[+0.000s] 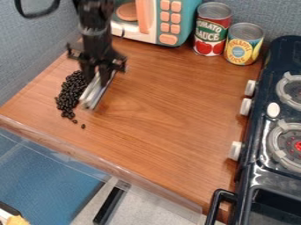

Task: Sweep into pile

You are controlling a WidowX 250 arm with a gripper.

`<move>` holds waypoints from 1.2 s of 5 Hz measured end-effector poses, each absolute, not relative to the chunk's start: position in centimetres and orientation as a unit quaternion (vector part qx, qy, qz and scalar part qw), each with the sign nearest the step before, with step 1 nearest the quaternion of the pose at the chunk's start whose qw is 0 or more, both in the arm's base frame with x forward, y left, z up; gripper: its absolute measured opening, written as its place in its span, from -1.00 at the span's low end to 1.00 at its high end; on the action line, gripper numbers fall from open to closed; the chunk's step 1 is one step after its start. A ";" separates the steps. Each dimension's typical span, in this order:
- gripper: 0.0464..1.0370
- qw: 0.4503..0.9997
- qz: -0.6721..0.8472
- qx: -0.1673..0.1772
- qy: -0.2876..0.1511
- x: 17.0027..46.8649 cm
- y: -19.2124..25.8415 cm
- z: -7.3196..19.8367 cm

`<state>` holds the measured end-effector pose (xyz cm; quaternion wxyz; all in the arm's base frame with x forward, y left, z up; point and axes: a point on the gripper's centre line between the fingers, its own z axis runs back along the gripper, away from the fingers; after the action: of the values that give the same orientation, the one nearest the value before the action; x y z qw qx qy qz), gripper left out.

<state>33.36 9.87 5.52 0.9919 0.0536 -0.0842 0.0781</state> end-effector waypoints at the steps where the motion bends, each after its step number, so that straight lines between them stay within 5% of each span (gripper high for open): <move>1: -0.43 0.994 0.060 0.007 -0.091 33.1 5.9 8.1; 2: -0.43 0.997 0.037 0.005 -0.073 31.7 4.4 7.2; 4: -0.43 0.993 -0.065 0.055 -0.077 27.9 5.3 4.4; 6: -0.43 0.991 -0.084 0.055 -0.083 27.7 8.8 2.7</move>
<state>27.73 8.80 2.66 0.9915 0.0551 -0.0828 -0.0841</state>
